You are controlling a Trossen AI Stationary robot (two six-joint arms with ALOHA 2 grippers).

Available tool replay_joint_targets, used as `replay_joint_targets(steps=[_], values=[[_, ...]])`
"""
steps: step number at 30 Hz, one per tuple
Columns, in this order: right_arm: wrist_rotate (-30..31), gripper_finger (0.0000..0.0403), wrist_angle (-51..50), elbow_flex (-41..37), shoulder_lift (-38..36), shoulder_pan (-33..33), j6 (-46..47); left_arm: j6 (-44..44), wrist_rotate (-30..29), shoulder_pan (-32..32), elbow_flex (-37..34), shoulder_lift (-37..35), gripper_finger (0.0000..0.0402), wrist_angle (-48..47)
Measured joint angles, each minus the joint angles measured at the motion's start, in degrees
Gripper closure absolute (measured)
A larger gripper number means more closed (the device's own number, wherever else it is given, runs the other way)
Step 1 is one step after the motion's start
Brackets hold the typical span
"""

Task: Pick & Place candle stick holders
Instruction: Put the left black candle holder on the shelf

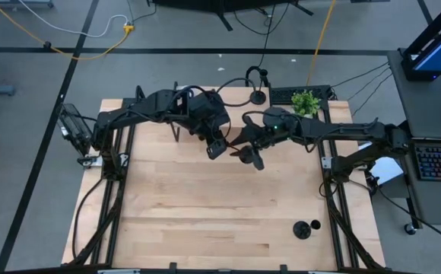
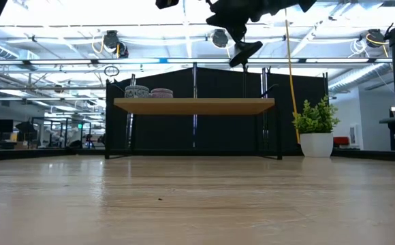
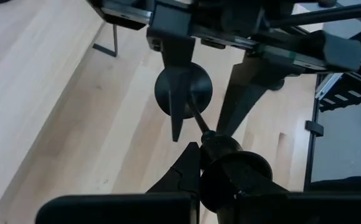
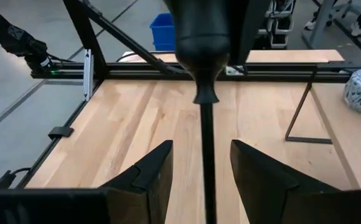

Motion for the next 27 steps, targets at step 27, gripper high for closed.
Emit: replay_joint_targets(steps=[27], values=[[-0.58, 0.0361, 0.81, -0.07, -0.09, 0.01, 2.27, 1.02, -0.09, -1.60, -0.07, 2.14, 0.0388, 0.41]])
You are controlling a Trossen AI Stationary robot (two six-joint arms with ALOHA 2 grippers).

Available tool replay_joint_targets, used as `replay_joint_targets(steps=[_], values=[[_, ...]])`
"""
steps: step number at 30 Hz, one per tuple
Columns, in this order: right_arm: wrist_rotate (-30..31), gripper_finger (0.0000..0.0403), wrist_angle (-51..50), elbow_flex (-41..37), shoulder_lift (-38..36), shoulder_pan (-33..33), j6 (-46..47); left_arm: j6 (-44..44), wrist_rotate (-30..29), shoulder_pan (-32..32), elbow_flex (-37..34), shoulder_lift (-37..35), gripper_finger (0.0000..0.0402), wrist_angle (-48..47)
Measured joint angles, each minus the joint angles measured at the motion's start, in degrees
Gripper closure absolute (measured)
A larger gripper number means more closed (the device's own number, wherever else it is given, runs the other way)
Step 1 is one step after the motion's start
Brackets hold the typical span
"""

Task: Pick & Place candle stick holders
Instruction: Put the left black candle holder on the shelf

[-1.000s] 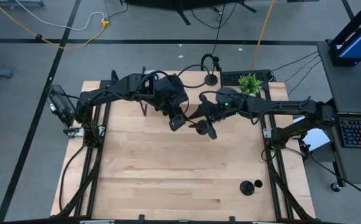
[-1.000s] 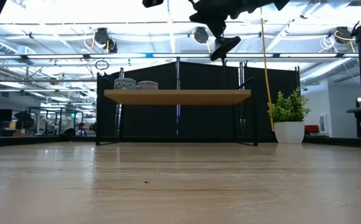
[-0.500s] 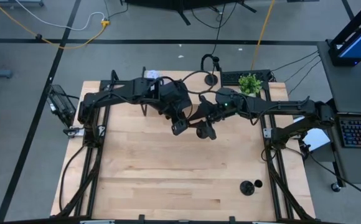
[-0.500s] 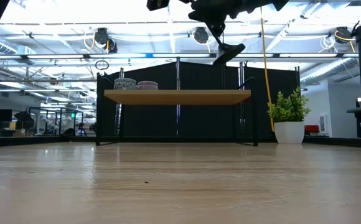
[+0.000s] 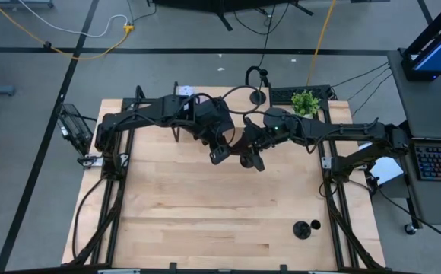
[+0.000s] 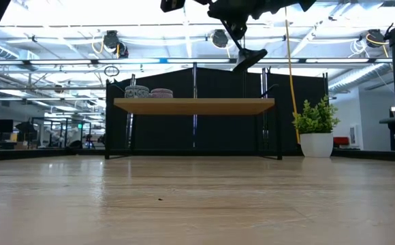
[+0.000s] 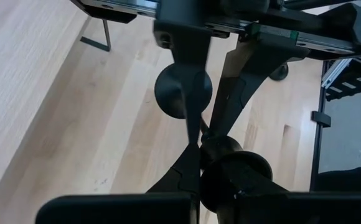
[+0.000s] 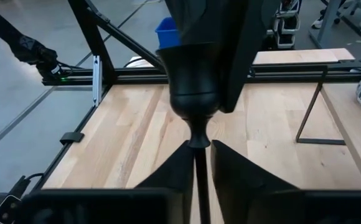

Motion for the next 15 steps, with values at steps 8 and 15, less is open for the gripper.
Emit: replay_joint_targets(steps=[8, 15], values=[[-0.17, 0.0390, -0.03, 0.00, 0.00, 0.04, -0.99, 0.10, 0.26, 0.00, 0.00, 0.00, 0.0388, -0.04], [0.61, 0.0395, 0.10, 0.00, 0.00, -0.02, -1.40, 1.10, -0.80, 0.51, 0.00, -0.20, 0.0342, 0.42]])
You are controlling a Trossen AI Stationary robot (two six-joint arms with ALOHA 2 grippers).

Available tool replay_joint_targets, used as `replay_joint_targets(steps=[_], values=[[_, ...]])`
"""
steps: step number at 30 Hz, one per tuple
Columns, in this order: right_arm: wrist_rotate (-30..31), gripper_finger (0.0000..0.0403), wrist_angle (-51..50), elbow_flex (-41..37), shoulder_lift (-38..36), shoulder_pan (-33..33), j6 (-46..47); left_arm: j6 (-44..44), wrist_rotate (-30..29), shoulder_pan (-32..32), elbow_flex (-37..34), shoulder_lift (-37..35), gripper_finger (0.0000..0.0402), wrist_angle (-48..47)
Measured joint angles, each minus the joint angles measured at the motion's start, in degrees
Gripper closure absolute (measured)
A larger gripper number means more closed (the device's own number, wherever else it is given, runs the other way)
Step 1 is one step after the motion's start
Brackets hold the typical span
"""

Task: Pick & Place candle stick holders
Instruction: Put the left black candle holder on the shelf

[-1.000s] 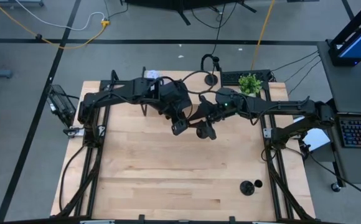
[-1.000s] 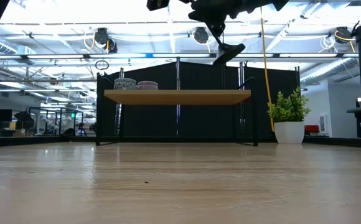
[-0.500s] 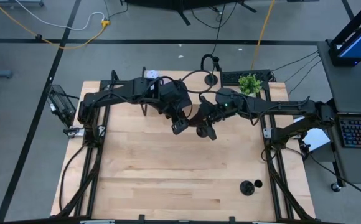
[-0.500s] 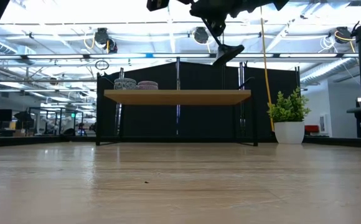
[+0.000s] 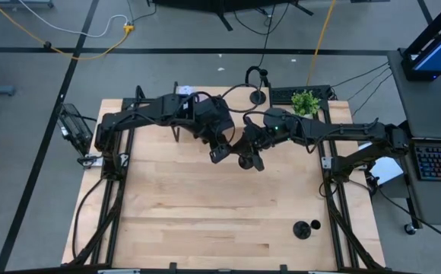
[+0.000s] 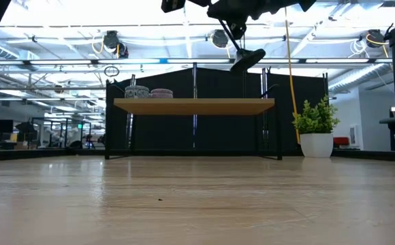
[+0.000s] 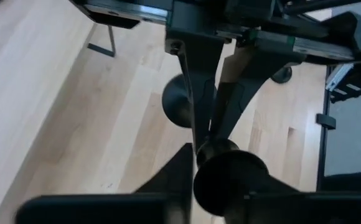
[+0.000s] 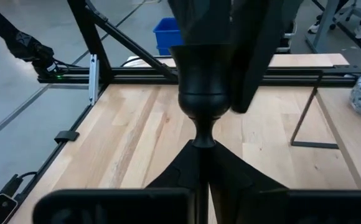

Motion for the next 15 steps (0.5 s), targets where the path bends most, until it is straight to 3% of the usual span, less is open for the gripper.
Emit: replay_joint_targets(steps=[6, 11, 15], values=[[0.84, 0.0395, -0.52, 0.01, 0.00, -0.22, 0.12, 0.81, -0.49, 1.05, 0.02, -1.32, 0.0251, -0.44], [4.70, 0.0395, -2.40, 0.02, -0.10, -0.48, 0.11, 1.99, -0.51, 2.67, 0.11, -3.96, 0.0201, -1.75], [8.10, 0.0395, -1.27, 0.04, -1.32, -1.12, -0.17, 1.73, -7.52, 3.16, 0.13, -6.62, 0.0184, -6.80]])
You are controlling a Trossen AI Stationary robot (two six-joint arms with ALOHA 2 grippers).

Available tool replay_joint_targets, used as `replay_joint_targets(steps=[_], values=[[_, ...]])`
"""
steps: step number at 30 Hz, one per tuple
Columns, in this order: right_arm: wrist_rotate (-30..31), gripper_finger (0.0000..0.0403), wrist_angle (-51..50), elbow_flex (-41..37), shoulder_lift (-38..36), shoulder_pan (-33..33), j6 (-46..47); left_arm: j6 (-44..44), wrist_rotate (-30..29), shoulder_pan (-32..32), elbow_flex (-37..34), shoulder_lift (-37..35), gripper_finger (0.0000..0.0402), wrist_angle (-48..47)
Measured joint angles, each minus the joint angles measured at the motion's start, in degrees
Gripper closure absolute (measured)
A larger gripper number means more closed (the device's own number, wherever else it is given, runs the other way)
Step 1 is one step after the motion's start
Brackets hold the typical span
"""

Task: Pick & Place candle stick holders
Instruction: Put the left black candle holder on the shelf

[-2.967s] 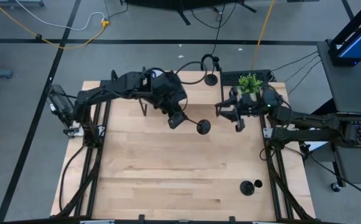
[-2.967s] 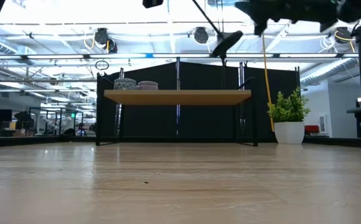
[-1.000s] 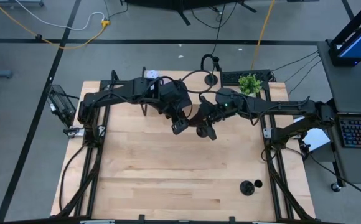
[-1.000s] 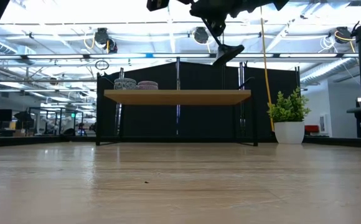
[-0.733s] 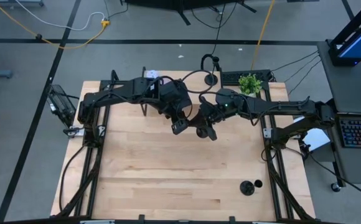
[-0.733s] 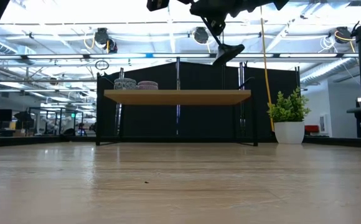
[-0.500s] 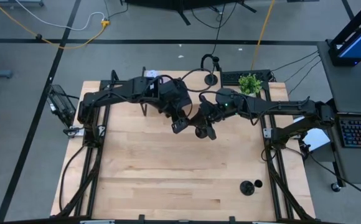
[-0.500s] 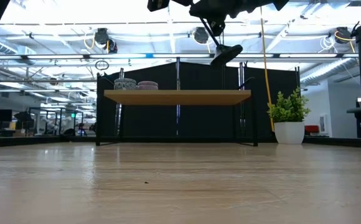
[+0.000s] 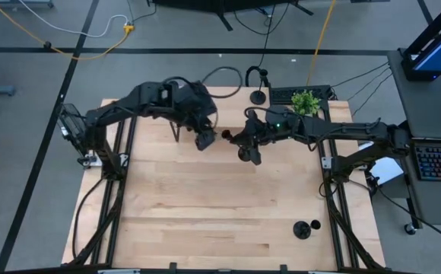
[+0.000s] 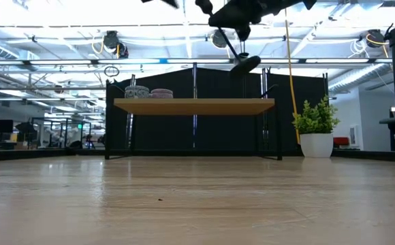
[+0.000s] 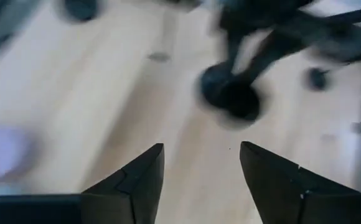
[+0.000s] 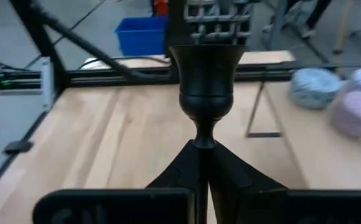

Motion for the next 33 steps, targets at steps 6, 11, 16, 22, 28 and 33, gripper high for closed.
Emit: replay_joint_targets(steps=[6, 11, 16, 22, 28, 33], values=[[7.71, 0.0395, 1.14, 0.01, -3.20, -2.74, -1.78, -1.73, -13.51, -0.83, -0.10, -2.73, 0.0182, -9.53], [9.77, 0.0395, 2.69, 0.00, -4.45, -6.84, -2.30, -3.43, -17.68, -2.09, -0.17, -3.49, 0.0181, -13.39], [9.72, 0.0395, 3.60, 0.00, -4.77, -10.70, -2.55, -4.35, -20.64, -3.62, -5.92, -6.25, 0.0181, -12.55], [9.62, 0.0395, 4.01, -0.02, -4.73, -13.83, -3.09, -7.21, -19.16, -4.75, -25.50, -16.12, 0.0185, 0.81], [9.59, 0.0395, 9.74, -4.79, -4.91, -15.75, -0.01, -12.61, -15.99, -5.88, -45.80, -28.96, 0.0202, 15.03], [9.71, 0.0395, 21.06, -10.53, -5.52, -17.10, 2.73, -17.55, -15.87, -7.21, -57.73, -38.92, 0.0213, 21.15]])
